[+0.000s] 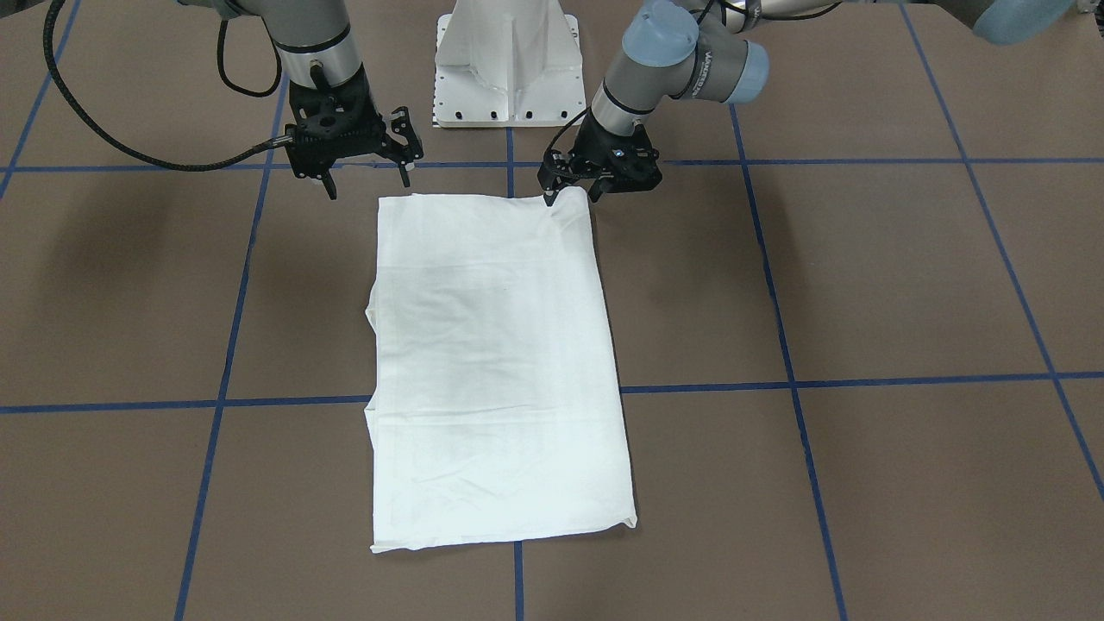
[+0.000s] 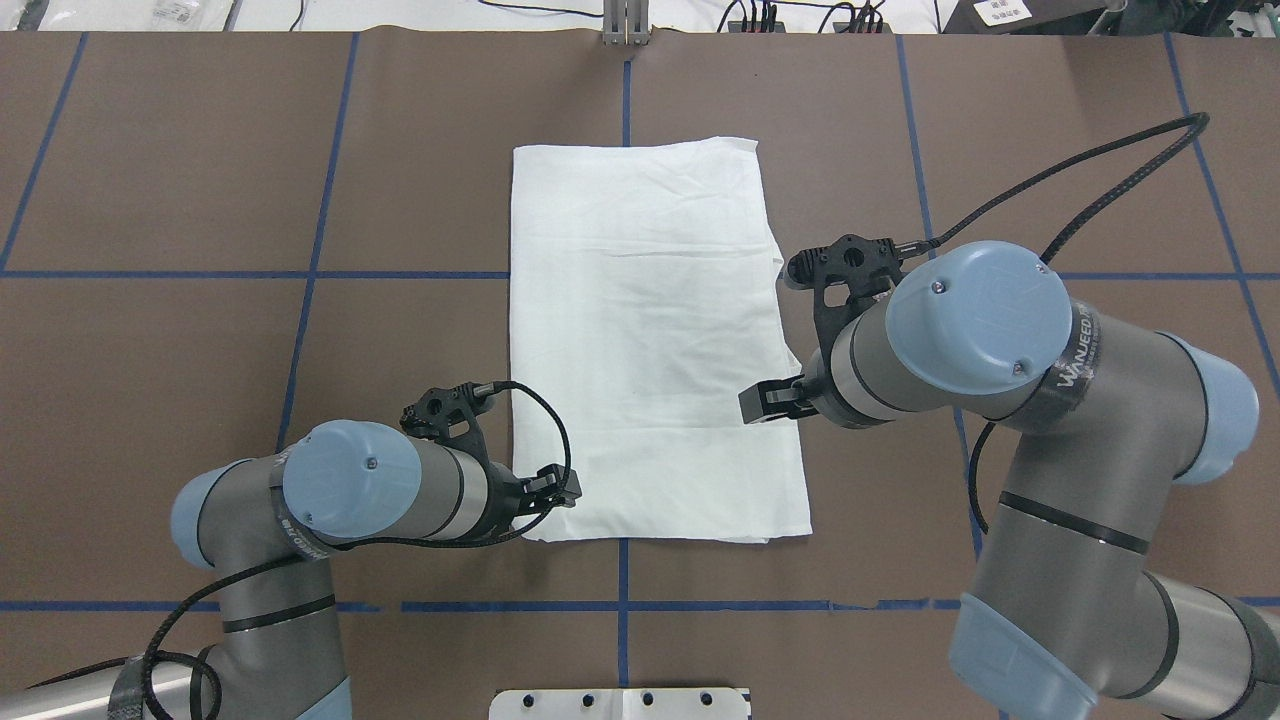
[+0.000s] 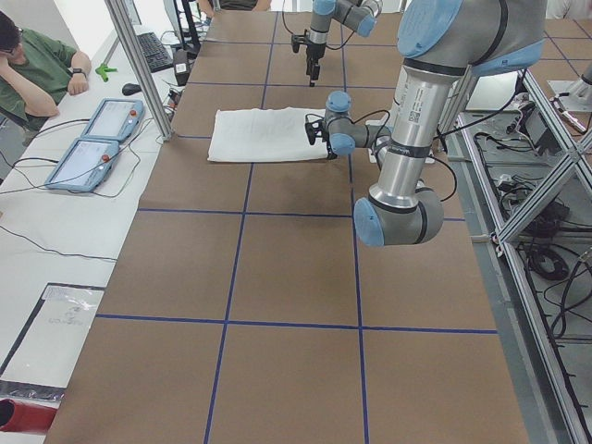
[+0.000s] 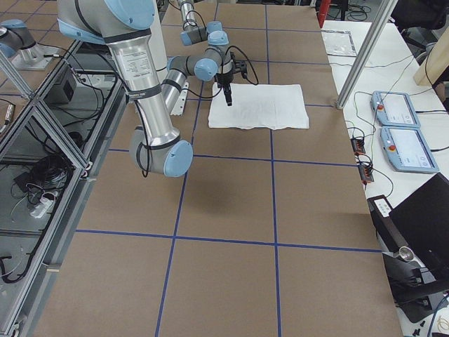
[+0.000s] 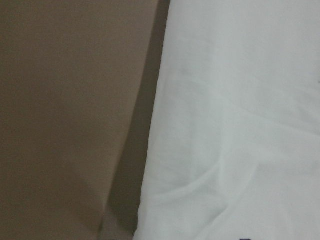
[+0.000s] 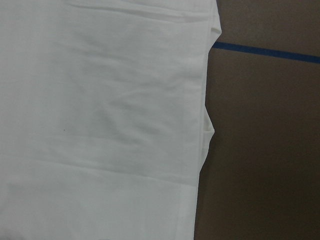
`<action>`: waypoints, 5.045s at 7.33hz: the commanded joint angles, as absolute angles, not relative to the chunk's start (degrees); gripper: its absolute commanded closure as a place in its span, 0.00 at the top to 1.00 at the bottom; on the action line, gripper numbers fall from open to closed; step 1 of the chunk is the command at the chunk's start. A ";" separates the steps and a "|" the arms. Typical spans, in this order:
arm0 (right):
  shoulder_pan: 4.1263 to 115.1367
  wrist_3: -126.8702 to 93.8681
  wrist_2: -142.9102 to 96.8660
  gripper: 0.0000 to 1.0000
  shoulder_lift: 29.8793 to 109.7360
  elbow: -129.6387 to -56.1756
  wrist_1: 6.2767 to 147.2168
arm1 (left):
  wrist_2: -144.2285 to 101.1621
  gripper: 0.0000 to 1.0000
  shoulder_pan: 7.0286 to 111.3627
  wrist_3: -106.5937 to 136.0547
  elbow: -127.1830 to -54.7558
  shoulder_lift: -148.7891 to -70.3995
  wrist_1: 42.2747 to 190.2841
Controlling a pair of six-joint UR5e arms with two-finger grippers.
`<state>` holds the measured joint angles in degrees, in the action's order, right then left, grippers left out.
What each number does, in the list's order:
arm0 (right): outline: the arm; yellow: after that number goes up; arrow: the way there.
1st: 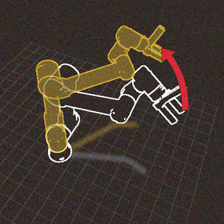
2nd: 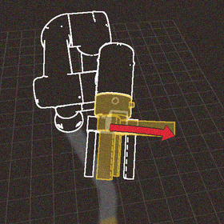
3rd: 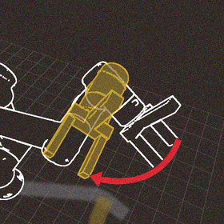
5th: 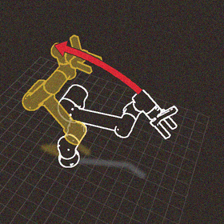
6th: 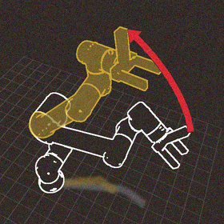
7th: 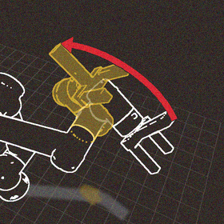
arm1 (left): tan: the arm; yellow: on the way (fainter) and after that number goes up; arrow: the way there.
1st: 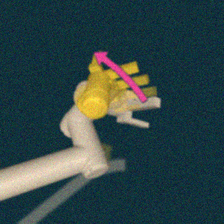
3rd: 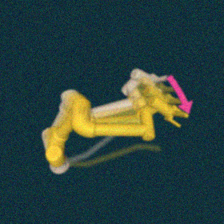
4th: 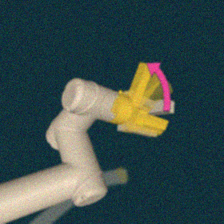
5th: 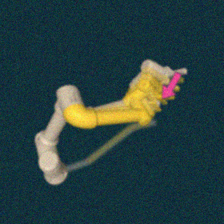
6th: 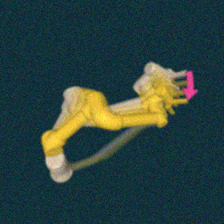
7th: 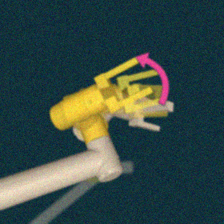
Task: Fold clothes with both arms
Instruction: 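Grasp the shirt edges with both grippers, right gripper moving inward, then hold the near edges of the white shirt with both grippers, adjusting grip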
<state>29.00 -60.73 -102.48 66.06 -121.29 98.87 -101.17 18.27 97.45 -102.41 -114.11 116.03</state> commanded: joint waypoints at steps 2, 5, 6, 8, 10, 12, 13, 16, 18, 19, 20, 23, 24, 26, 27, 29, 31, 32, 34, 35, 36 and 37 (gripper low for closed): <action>29.00 -60.82 -102.48 1.00 66.18 -121.29 98.88 | -101.07 0.75 18.28 97.56 -102.31 -114.17 116.02; 29.00 -60.73 -102.39 1.00 66.18 -121.20 98.88 | -101.16 0.53 18.19 97.56 -101.87 -114.17 116.10; 29.00 -60.73 -102.39 1.00 66.18 -121.11 98.88 | -101.16 0.53 18.19 97.47 -101.78 -114.17 116.10; 29.00 -60.73 -102.39 1.00 66.18 -121.11 98.88 | -101.16 0.45 18.11 97.47 -101.87 -114.17 116.10; 29.00 -61.25 -102.39 1.00 66.27 -121.11 98.79 | -101.16 0.12 18.19 97.73 -102.13 -114.17 116.10; 28.83 -62.31 -102.31 1.00 66.27 -120.94 98.79 | -101.16 0.00 18.28 97.91 -102.56 -114.26 116.02; 28.22 -66.66 -102.30 1.00 66.10 -120.76 98.70 | -101.16 0.00 18.37 97.91 -102.83 -114.17 116.02; 24.36 -88.95 -101.87 1.00 64.61 -117.45 98.53 | -101.16 0.00 18.46 97.82 -102.83 -114.17 116.02; 21.29 -99.80 -98.89 1.00 64.25 -114.88 98.61 | -101.07 0.00 18.54 97.82 -102.83 -114.17 116.02; 20.75 -106.80 -98.18 1.00 63.29 -112.87 98.53 | -101.07 0.00 18.89 97.74 -102.83 -114.08 116.02; 20.05 -108.79 -98.00 1.00 62.59 -111.98 98.53 | -101.07 0.00 18.98 97.56 -102.75 -114.08 116.02; 18.29 -108.90 -98.17 1.00 62.58 -108.65 98.61 | -101.07 0.00 19.25 97.38 -102.83 -114.08 116.02; 17.93 -108.90 -98.26 1.00 62.58 -108.28 98.53 | -101.07 0.00 19.16 97.38 -102.75 -114.08 116.02; 16.79 -108.98 -98.17 1.00 63.19 -108.11 95.74 | -101.07 0.00 19.34 97.38 -102.83 -114.08 116.10; 16.53 -109.68 -98.17 1.00 63.19 -107.32 93.10 | -101.07 0.00 19.34 97.38 -102.83 -114.08 116.02; 16.52 -110.65 -98.09 1.00 63.28 -105.56 92.81 | -101.07 0.00 19.42 97.38 -102.74 -114.08 116.10; 16.52 -110.65 -98.00 1.00 63.28 -104.07 92.81 | -101.07 0.00 19.51 97.38 -102.83 -114.08 116.10; 16.52 -110.74 -98.09 1.00 63.11 -104.06 92.73 | -101.16 0.00 19.51 97.38 -102.75 -114.08 116.10; 16.52 -110.74 -98.17 1.00 63.11 -104.15 92.81 | -101.07 0.00 19.51 97.38 -102.75 -114.08 116.10; 16.52 -110.74 -98.26 1.00 63.19 -104.24 92.90 | -101.07 0.00 19.51 97.38 -102.74 -114.08 116.10; 16.52 -111.09 -98.26 1.00 63.37 -104.33 92.90 | -101.07 0.00 19.51 97.38 -102.74 -114.08 116.10; 16.35 -111.62 -98.26 1.00 63.46 -104.59 92.90 | -101.07 0.00 19.60 97.38 -102.74 -114.08 116.10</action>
<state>16.45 -111.09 -98.25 63.32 -104.34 92.89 -101.08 19.54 97.38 -102.75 -114.08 116.10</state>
